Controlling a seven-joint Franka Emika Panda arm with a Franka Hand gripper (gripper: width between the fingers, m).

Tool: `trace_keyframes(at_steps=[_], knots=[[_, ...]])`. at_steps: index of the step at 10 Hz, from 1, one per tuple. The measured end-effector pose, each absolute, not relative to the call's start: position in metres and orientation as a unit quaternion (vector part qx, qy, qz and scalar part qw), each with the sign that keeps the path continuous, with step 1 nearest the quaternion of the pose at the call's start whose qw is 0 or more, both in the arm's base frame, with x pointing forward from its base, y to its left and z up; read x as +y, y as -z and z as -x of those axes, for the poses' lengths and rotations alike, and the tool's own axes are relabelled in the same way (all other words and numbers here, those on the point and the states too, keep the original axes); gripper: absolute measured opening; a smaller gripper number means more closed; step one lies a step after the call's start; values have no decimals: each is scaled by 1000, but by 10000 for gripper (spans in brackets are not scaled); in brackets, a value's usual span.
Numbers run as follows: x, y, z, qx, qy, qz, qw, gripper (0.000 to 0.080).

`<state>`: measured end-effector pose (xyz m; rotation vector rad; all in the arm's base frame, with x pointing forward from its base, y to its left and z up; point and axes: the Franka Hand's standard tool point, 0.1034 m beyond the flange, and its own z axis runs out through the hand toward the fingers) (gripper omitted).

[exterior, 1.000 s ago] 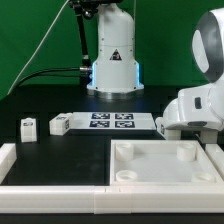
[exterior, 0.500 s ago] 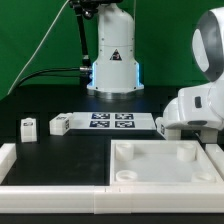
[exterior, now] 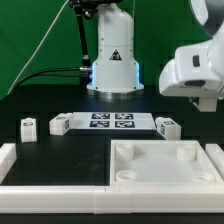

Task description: Assemble one leg

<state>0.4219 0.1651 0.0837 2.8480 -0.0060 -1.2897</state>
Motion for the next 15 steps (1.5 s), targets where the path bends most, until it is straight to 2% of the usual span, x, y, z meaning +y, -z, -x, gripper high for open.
trace_keyframes(at_steps=[2,3,5,6,9,10,11,13,15], knots=[[166,-79,-421,-2,409,-913,7,288],[170,-76,-432,-4,358,-934,-1,288],[168,-78,-432,6,262,-965,-14,288],[159,-75,-432,13,236,-972,-18,288],[130,-85,-445,43,87,-995,-28,288],[116,-90,-459,53,10,-998,-33,288],[100,-90,-462,64,-39,-997,-32,288],[95,-94,-475,66,-122,-990,-30,289],[93,-91,-471,67,-115,-991,-29,289]])
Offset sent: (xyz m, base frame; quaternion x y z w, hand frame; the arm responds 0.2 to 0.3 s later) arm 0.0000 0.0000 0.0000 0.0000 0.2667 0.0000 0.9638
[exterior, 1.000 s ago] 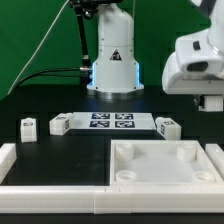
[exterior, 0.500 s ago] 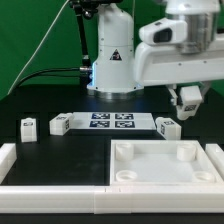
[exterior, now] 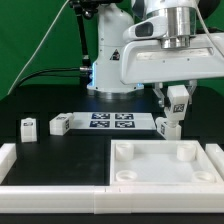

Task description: Assemble one leg

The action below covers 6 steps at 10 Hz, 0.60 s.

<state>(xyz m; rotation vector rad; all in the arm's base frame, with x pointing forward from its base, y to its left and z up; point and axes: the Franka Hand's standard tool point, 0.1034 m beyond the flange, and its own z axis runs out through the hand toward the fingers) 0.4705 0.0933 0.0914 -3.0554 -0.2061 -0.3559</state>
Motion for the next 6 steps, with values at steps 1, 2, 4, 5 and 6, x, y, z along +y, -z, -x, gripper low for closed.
trace_keyframes(at_steps=[1,2,4,5,6], knots=[[86,-99,-482,-91,124,988,25,289],[75,-102,-496,-103,134,985,20,289],[61,-99,-530,-109,146,983,16,289],[53,-98,-548,-113,151,982,14,289],[50,-96,-559,-114,146,983,15,289]])
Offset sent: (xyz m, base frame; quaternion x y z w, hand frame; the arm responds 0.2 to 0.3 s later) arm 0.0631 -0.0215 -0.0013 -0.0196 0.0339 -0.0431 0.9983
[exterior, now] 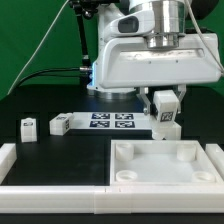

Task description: Assemble one leg

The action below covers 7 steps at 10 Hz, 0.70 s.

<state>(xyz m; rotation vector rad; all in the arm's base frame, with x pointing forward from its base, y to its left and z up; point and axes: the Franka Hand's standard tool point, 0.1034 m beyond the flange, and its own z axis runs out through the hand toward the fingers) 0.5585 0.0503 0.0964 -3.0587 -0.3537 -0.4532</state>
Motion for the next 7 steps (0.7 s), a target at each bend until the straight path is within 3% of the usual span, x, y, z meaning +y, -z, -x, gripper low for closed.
trace_keyframes(at_steps=[5,7], knots=[[53,-94,-558,-113,146,983,16,289],[67,-95,-589,-108,151,982,23,289]])
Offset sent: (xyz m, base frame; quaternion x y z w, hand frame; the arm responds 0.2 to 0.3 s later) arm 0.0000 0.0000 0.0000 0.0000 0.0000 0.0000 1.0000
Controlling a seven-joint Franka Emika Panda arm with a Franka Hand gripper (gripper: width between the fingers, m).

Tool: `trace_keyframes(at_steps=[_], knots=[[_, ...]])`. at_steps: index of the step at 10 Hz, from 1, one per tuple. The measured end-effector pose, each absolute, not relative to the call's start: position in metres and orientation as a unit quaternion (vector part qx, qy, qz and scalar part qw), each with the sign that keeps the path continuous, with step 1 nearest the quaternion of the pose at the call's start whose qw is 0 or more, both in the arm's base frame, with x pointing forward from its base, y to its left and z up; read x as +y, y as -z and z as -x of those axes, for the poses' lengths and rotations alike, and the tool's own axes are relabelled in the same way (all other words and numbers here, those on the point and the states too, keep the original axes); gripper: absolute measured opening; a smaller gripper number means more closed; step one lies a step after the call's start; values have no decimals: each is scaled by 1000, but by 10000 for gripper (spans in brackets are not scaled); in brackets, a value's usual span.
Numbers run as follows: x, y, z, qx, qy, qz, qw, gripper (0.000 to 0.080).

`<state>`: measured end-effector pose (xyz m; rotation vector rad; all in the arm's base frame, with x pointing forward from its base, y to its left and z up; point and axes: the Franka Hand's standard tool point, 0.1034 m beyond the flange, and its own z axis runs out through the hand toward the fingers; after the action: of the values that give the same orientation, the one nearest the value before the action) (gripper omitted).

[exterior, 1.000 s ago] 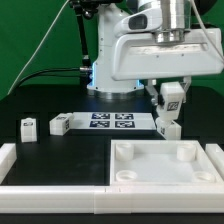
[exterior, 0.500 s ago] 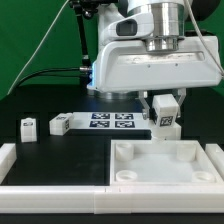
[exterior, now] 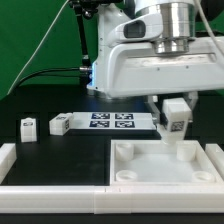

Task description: Assemble one leg

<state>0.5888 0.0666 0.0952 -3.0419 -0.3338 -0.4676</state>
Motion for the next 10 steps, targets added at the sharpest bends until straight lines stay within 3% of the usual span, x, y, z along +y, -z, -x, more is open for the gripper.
trace_keyframes(at_steps=[4,8,10], knots=[[78,-80,-636,-109,168,979,27,289],[75,-81,-637,-112,191,975,22,290],[90,-92,-631,-100,200,974,28,290]])
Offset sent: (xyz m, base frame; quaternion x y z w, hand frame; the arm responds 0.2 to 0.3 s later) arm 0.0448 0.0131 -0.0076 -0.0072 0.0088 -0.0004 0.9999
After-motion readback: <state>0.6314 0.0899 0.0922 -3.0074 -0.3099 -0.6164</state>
